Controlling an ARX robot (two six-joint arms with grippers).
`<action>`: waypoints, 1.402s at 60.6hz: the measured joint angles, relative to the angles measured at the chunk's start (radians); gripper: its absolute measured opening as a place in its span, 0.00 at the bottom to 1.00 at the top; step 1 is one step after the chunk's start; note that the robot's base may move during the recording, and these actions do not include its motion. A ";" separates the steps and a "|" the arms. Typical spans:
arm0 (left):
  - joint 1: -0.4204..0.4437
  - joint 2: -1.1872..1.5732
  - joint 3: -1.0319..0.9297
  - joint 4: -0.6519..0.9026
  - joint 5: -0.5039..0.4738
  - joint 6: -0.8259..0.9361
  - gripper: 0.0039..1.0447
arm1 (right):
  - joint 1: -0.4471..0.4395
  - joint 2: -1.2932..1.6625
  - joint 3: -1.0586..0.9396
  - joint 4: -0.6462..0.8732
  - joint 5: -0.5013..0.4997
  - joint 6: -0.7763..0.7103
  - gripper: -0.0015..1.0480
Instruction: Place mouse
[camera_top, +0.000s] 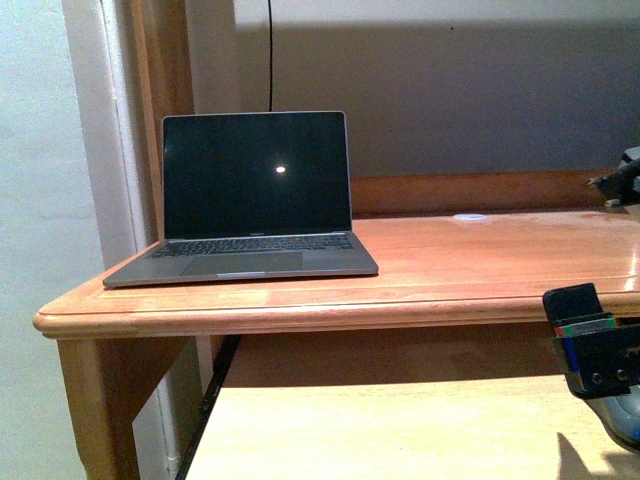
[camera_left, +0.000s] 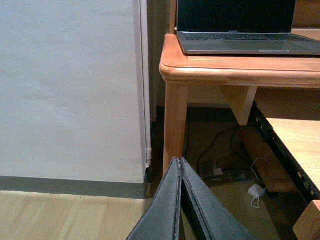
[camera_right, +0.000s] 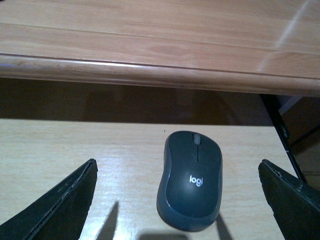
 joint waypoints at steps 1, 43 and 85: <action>0.000 -0.013 0.000 -0.013 0.000 0.000 0.02 | -0.001 0.007 0.006 -0.004 0.005 -0.001 0.93; 0.000 -0.309 -0.001 -0.294 0.000 0.000 0.02 | -0.053 0.290 0.124 -0.058 0.073 0.023 0.93; 0.000 -0.573 0.000 -0.566 0.000 0.000 0.02 | -0.140 0.079 0.054 -0.249 -0.170 0.245 0.54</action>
